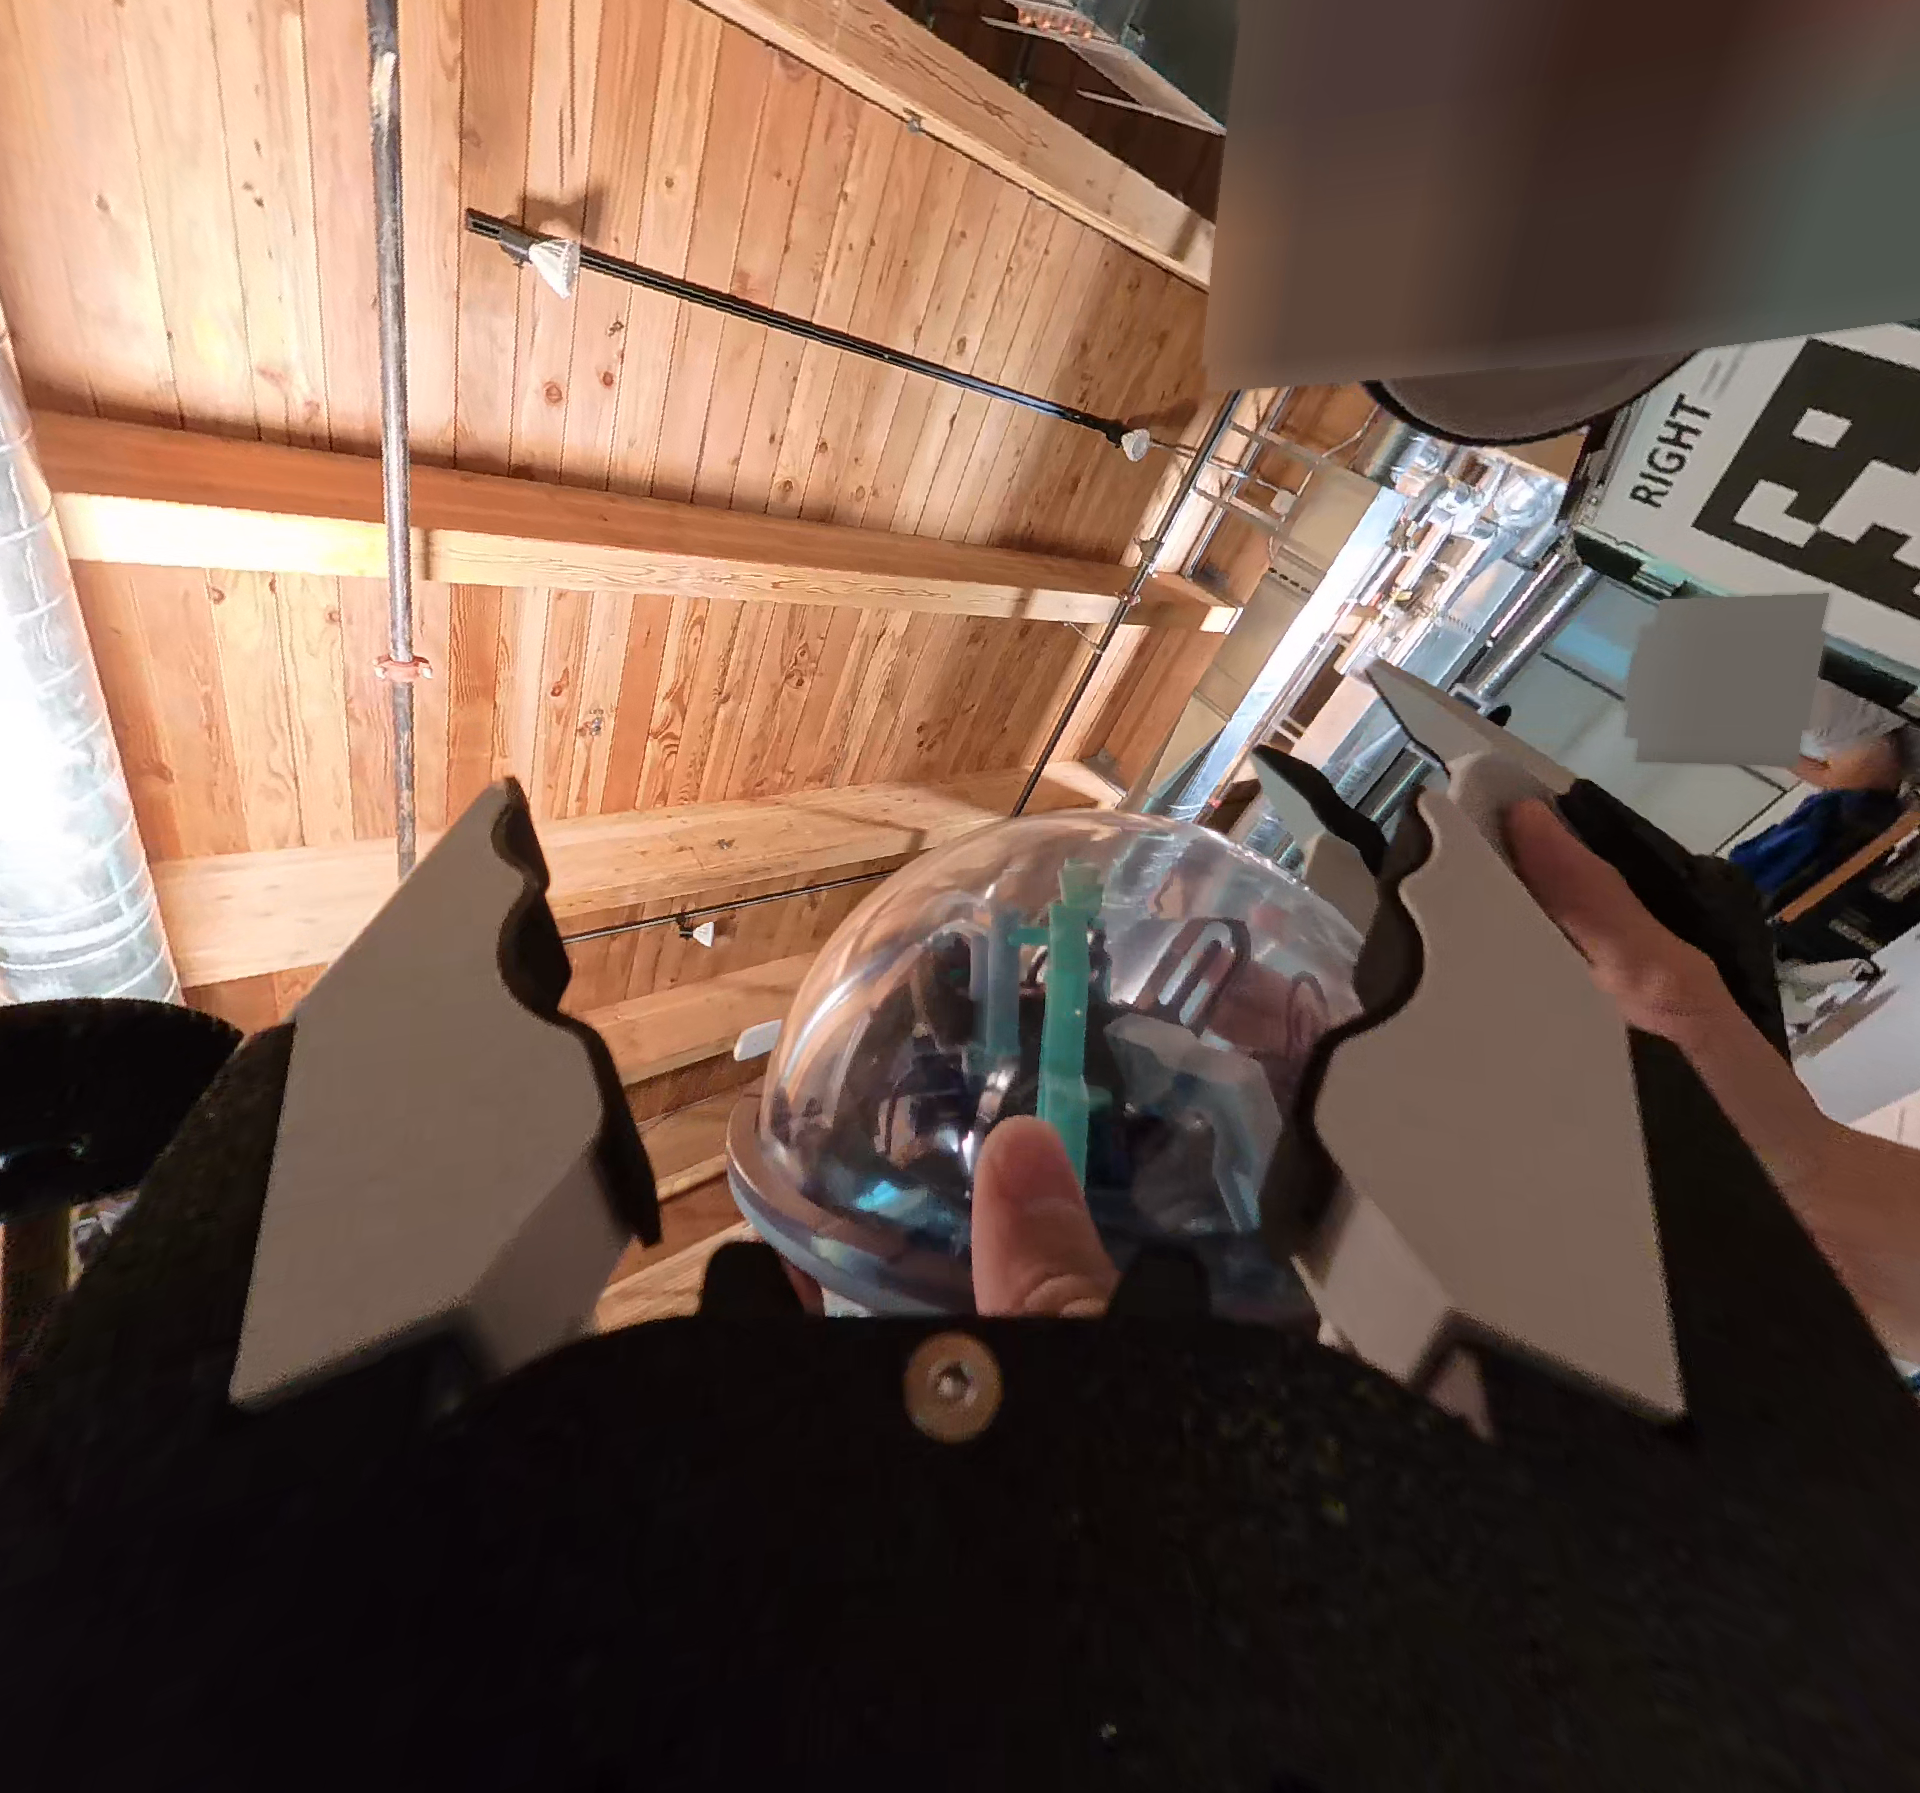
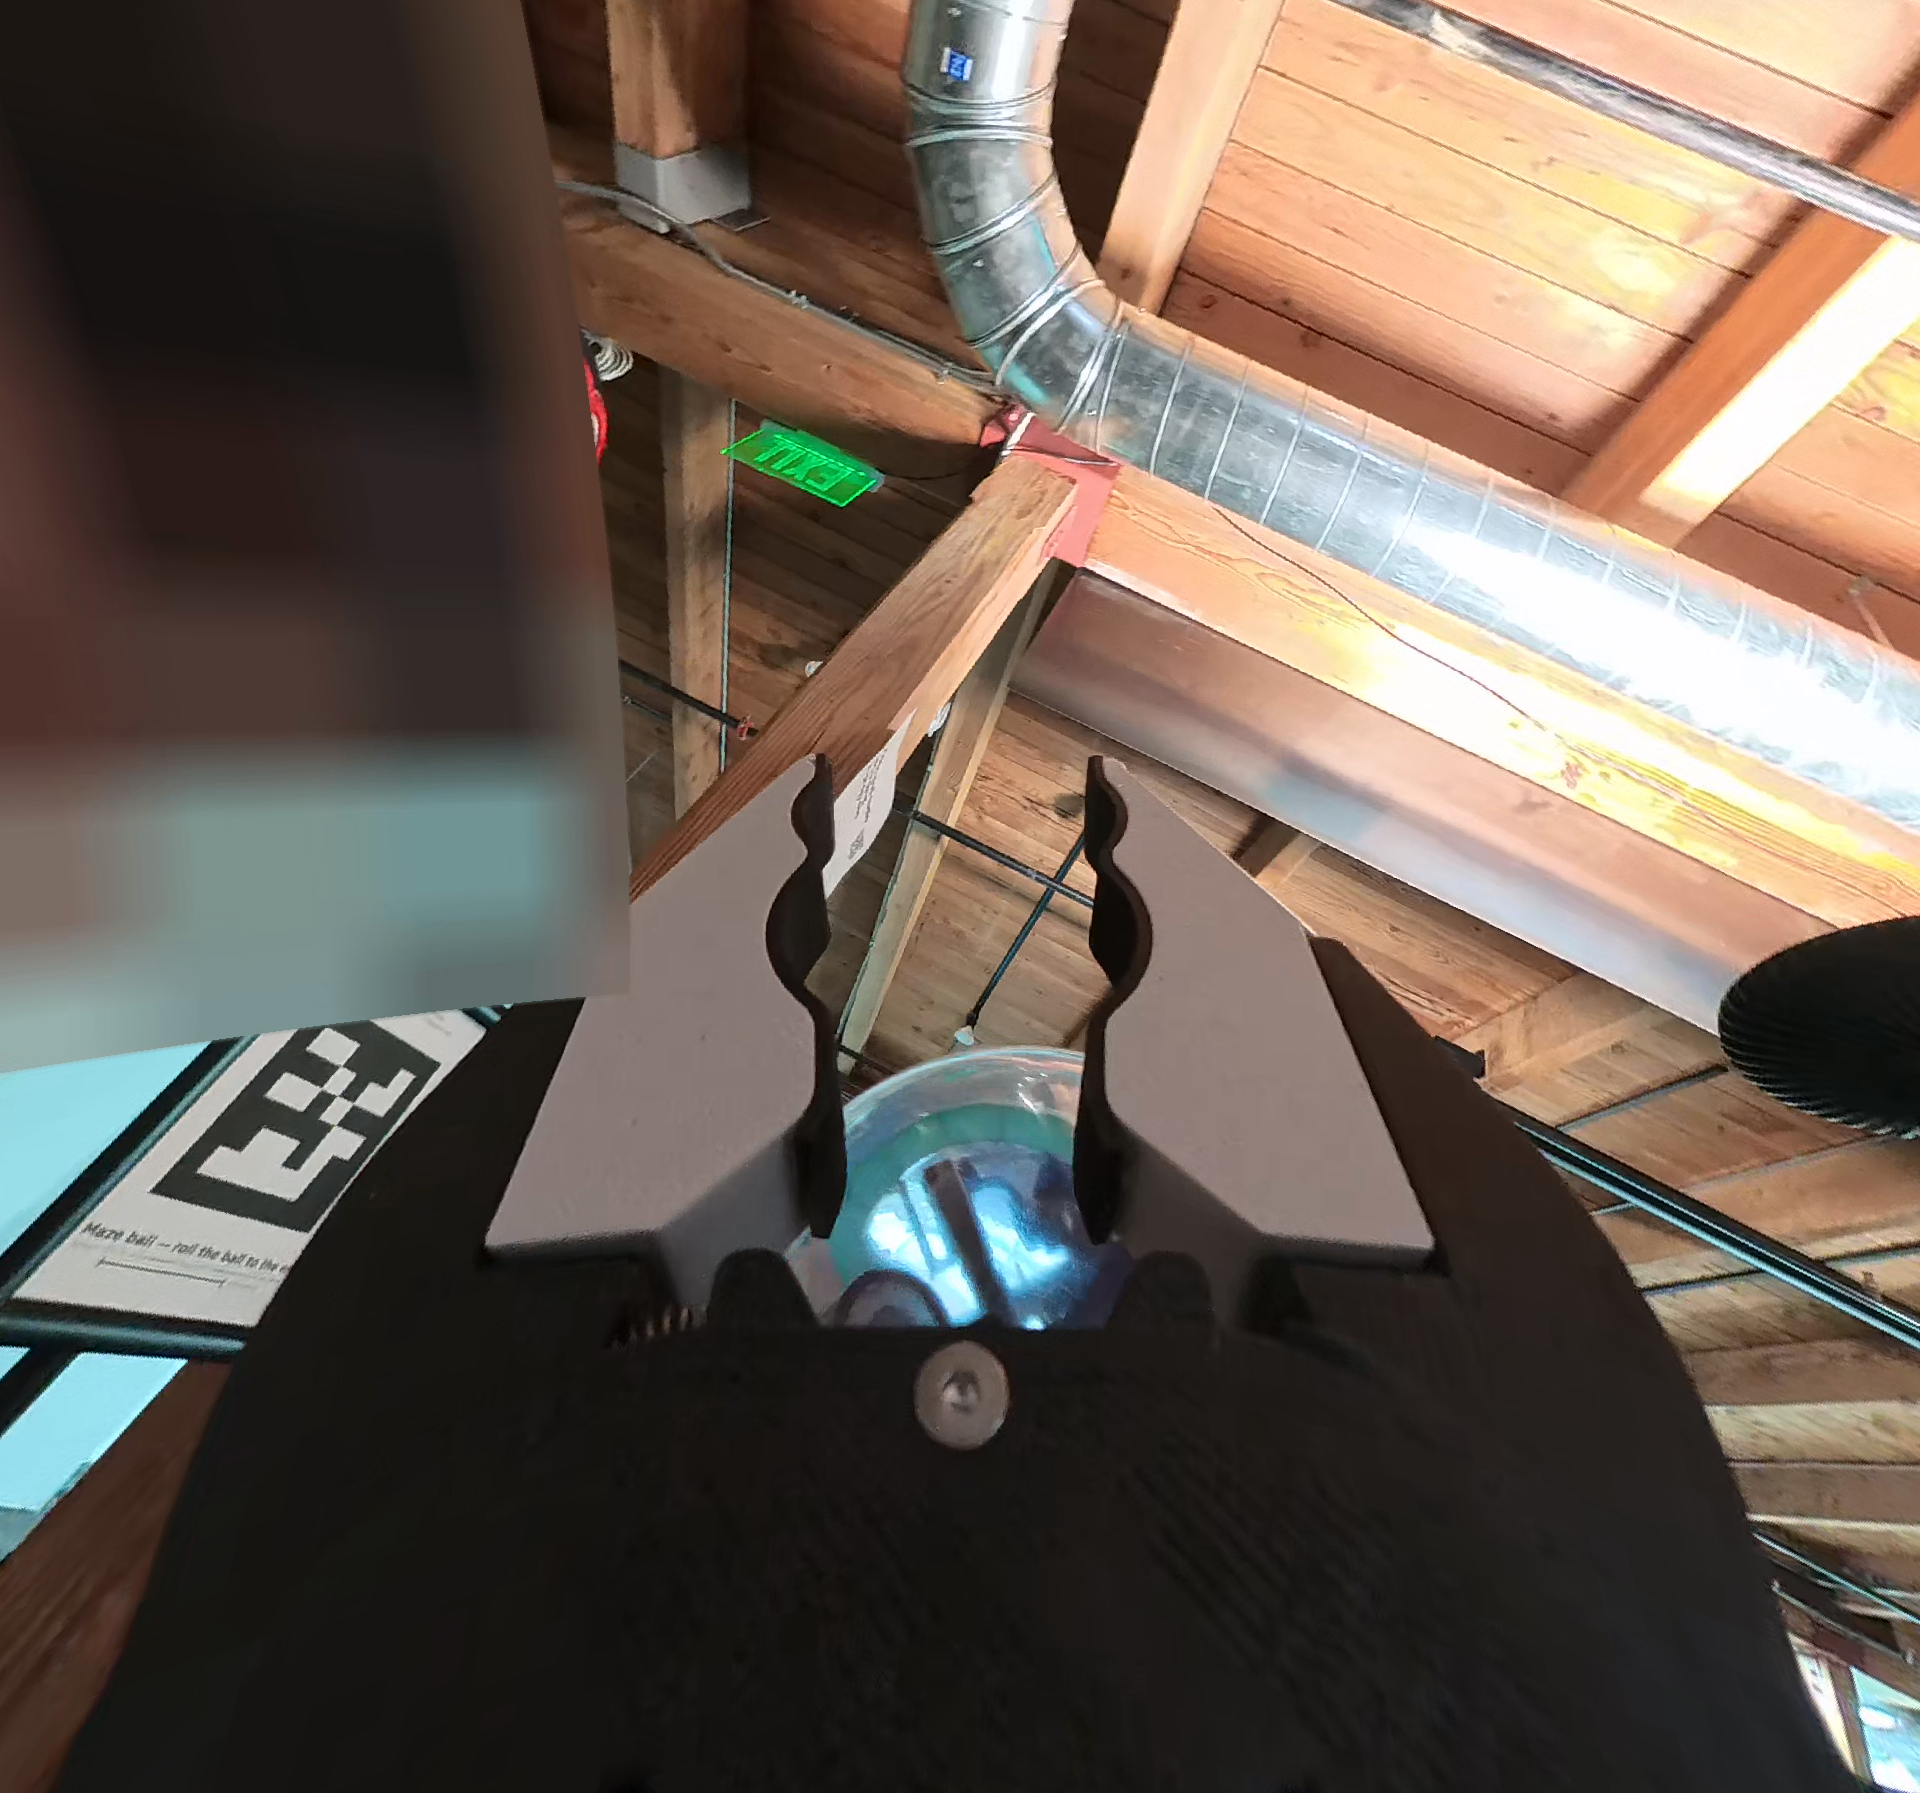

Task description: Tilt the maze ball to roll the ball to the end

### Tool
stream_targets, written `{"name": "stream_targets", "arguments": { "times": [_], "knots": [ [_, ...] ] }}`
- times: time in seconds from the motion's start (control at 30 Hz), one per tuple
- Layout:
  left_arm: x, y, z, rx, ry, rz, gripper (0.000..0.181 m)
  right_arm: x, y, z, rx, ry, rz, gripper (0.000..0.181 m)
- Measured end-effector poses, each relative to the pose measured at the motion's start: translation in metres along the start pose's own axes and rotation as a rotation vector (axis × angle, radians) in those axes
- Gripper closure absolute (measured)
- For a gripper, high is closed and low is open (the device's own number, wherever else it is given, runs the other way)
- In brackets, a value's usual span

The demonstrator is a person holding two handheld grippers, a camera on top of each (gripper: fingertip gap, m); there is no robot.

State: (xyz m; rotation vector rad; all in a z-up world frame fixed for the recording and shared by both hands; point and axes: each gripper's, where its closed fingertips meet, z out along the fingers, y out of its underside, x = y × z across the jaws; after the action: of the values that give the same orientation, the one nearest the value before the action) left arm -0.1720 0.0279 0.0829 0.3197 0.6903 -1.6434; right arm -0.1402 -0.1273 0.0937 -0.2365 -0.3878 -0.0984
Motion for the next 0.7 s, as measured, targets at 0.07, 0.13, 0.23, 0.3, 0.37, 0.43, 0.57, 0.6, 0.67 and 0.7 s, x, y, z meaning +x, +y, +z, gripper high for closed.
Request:
{"name": "stream_targets", "arguments": {
  "times": [0.07, 0.13, 0.23, 0.3, 0.37, 0.43, 0.57, 0.6, 0.67, 0.7],
  "knots": [
    [-0.005, 0.001, -0.001, 0.004, -0.014, -0.029, 0.03, -0.001, -0.001, 0.0, 0.01, -0.004, 0.014, 0.135],
    [-0.009, 0.001, -0.003, 0.009, -0.025, -0.053, 0.03, 0.0, -0.002, 0.0, 0.018, -0.001, 0.034, 0.135],
    [-0.013, 0.001, -0.004, 0.011, -0.039, -0.07, 0.03, 0.001, -0.001, -0.001, 0.022, 0.002, 0.051, 0.135],
    [-0.014, 0.0, -0.005, 0.014, -0.039, -0.065, 0.03, 0.002, 0.001, -0.002, 0.015, 0.004, 0.049, 0.135],
    [-0.013, -0.004, -0.005, 0.028, -0.027, -0.045, 0.03, 0.004, 0.003, -0.003, 0.012, 0.009, 0.054, 0.135],
    [-0.011, -0.01, -0.005, 0.049, -0.006, -0.017, 0.03, 0.006, 0.003, -0.004, 0.018, 0.014, 0.075, 0.135],
    [-0.009, -0.012, -0.006, 0.049, 0.041, -0.031, 0.031, 0.002, 0.001, -0.003, 0.038, 0.0, 0.101, 0.135],
    [-0.008, -0.01, -0.006, 0.044, 0.057, -0.055, 0.031, -0.001, 0.002, -0.002, 0.029, -0.009, 0.08, 0.135],
    [-0.006, -0.01, -0.008, 0.055, 0.096, -0.12, 0.031, -0.008, 0.005, 0.0, 0.004, -0.035, 0.021, 0.135],
    [-0.006, -0.011, -0.009, 0.069, 0.109, -0.158, 0.029, -0.012, 0.006, 0.001, -0.008, -0.05, -0.008, 0.135]
  ]
}}
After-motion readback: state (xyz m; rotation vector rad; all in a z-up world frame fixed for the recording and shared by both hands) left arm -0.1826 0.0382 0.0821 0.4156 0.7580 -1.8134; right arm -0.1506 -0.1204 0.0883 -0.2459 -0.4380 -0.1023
